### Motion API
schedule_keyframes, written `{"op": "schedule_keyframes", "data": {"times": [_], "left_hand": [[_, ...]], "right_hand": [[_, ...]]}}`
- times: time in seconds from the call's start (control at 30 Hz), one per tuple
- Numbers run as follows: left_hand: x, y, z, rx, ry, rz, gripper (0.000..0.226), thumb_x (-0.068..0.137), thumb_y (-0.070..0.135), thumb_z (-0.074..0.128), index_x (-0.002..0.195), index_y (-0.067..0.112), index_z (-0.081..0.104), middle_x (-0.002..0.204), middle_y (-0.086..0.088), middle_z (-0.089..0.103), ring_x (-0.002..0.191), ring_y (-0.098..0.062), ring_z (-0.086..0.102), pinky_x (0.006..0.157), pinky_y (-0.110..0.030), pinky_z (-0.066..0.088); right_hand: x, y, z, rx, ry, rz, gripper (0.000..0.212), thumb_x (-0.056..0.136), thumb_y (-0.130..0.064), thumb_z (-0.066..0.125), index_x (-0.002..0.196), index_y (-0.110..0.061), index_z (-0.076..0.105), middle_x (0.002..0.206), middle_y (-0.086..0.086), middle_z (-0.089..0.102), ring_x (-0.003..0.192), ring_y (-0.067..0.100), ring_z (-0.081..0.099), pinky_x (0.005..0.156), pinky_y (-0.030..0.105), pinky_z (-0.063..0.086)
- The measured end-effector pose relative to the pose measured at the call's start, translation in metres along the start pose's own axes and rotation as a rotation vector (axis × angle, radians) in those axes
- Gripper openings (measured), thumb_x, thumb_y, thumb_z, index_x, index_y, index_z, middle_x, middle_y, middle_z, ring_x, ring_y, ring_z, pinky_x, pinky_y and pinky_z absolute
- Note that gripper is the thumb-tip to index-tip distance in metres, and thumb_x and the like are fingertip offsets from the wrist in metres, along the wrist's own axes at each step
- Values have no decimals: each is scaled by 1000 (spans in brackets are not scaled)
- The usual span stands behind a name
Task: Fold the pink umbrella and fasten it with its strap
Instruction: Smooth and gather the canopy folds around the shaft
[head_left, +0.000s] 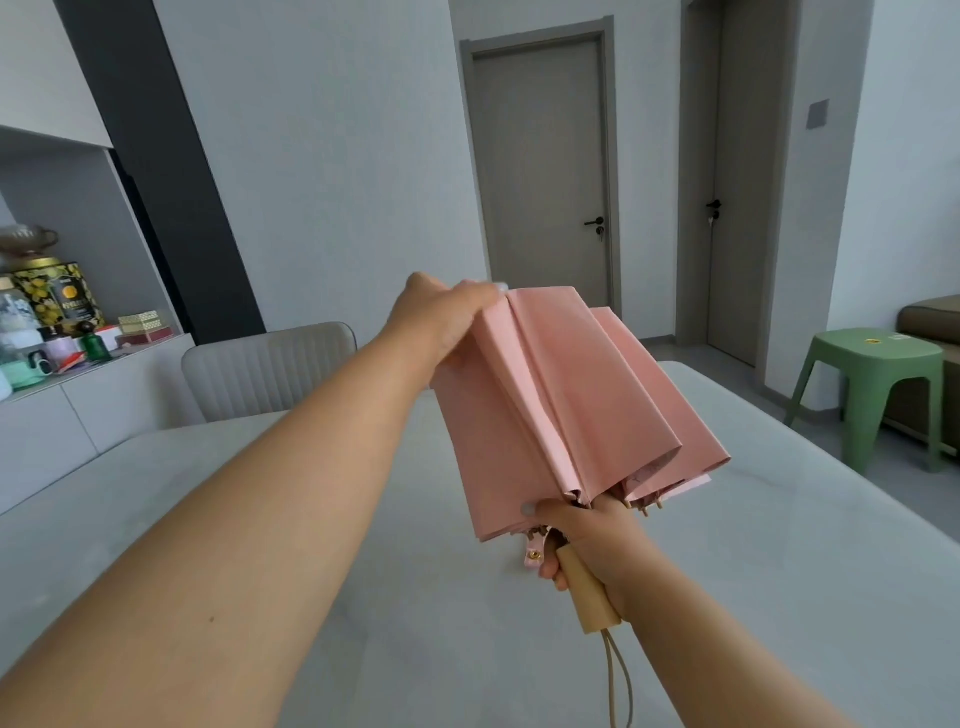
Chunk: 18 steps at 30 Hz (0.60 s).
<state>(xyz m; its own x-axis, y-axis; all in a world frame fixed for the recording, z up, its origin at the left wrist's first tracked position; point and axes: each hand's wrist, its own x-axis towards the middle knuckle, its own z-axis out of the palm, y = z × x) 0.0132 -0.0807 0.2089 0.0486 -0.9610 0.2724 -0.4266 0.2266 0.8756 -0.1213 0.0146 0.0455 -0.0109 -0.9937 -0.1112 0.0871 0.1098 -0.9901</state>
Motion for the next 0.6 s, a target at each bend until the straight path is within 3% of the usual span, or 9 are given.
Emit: {"op": "schedule_keyframes", "data": {"times": [0.1,0.2,0.27,0.4,0.53,0.6], "left_hand": [[-3,-11,12,66,30,-16,68,45,31,70,110,11,59,108,-1,68,92,-22,68,83,-44,58],[-7,-21,13,-69,7,-76,80,46,11,72,125,8,57,117,-8,64,98,-27,67,87,-44,58],[-8,-31,12,-153,9,-116,89,55,1,79,138,3,45,128,-12,56,106,-32,64,94,-45,53],[-6,-51,11,-333,52,-169,65,76,-14,70,134,-5,44,123,-21,59,102,-34,66,93,-45,54],[-7,-64,12,-372,87,-174,55,77,-12,70,128,-2,51,115,-20,65,101,-33,67,95,-45,53],[-9,-68,12,-398,89,-177,49,78,-12,69,124,1,53,111,-19,67,99,-32,68,93,-45,54]], "right_hand": [[1,0,0,29,8,9,15,82,-11,68,85,4,65,51,13,59,41,23,52,44,27,48],[2,1,-2,104,-2,-6,12,83,-7,67,89,4,63,49,10,61,38,21,52,41,26,46],[3,1,-3,144,-23,-29,14,82,-3,68,92,5,62,56,12,64,38,21,52,40,26,45],[4,2,-7,171,-142,-61,23,75,-3,75,92,4,62,63,11,62,41,18,52,40,25,44],[4,5,-6,270,-272,-97,74,44,-37,93,95,3,59,63,10,61,42,16,51,39,24,43],[3,4,-5,342,-256,-87,83,46,-48,90,102,4,58,71,15,62,43,18,51,38,24,44]]}}
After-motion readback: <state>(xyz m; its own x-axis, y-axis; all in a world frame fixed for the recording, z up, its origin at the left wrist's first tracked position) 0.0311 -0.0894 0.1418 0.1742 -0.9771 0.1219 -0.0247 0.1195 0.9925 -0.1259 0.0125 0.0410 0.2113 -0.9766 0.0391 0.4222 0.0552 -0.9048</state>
